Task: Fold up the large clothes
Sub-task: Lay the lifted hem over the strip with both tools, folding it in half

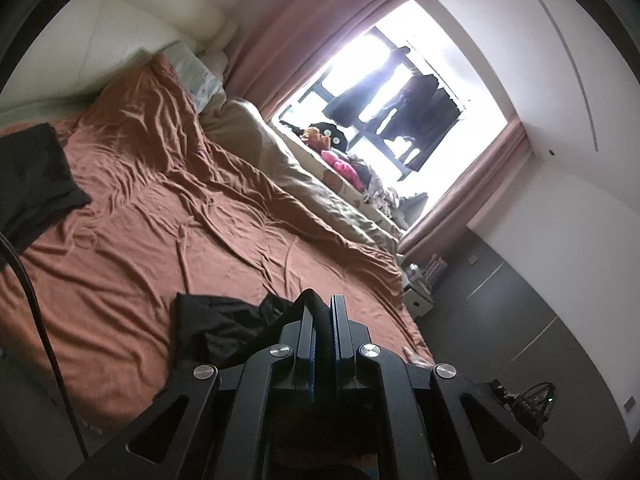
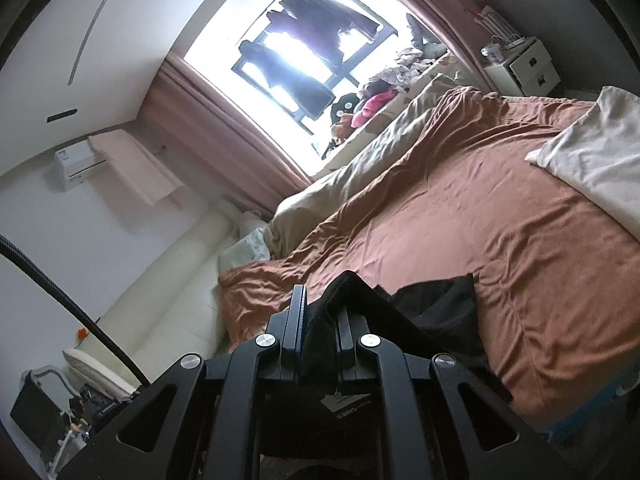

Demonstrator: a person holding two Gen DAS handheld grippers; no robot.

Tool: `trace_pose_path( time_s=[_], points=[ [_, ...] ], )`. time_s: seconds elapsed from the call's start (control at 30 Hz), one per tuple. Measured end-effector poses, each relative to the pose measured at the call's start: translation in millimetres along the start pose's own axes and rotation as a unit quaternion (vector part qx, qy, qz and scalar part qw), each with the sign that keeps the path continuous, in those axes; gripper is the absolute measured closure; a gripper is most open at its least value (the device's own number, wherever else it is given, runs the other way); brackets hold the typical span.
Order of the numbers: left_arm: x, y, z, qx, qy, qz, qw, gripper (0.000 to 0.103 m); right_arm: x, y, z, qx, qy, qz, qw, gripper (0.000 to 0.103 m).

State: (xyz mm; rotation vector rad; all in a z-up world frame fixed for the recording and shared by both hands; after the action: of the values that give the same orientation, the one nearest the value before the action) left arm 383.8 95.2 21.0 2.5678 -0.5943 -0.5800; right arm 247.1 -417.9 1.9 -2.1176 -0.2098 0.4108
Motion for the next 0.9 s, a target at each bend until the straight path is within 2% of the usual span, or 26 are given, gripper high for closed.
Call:
trace_pose_path(
  time_s=[0.27,0.6,0.73,0.77,0.83,0.9],
  points=[
    [84,-37,-7,-0.007,-0.038,-0.024,0.9990,0.097,75,17,-20,0.019,-0.012,0.036,0.999,0.095],
    [187,-97,24,-0.024,-0.110,-0.053,0.9923,0.096,174,47,-27,0.035,-0.051,0.109,0.992,0.094],
    [223,-115,37,-0.023,-0.136,-0.067,0.9881,0.096,201,61,-30,0.057,-0.059,0.136,0.987,0.094],
    [231,-118,40,-0.020,-0.143,-0.071,0.9869,0.094,207,63,-30,0.063,-0.062,0.144,0.986,0.094],
    [247,-124,48,-0.008,-0.163,-0.078,0.9835,0.081,216,61,-31,0.055,-0.067,0.156,0.984,0.092],
    [258,-125,54,-0.010,-0.178,-0.078,0.9810,0.048,224,56,-33,0.053,-0.072,0.160,0.983,0.088]
  ],
)
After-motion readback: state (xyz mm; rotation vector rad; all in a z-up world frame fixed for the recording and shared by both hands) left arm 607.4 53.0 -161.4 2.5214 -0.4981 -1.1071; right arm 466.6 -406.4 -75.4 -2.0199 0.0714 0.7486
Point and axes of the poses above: each gripper's, at about its wrist camera, not at the fingertips, and x roughly the way its jaws point, y to its right, z to its underside, the point moved 8 cm from there along x, roughly the way its jaws point, and after that the axes turned 14 degrees about x, right-handed, at the moved point
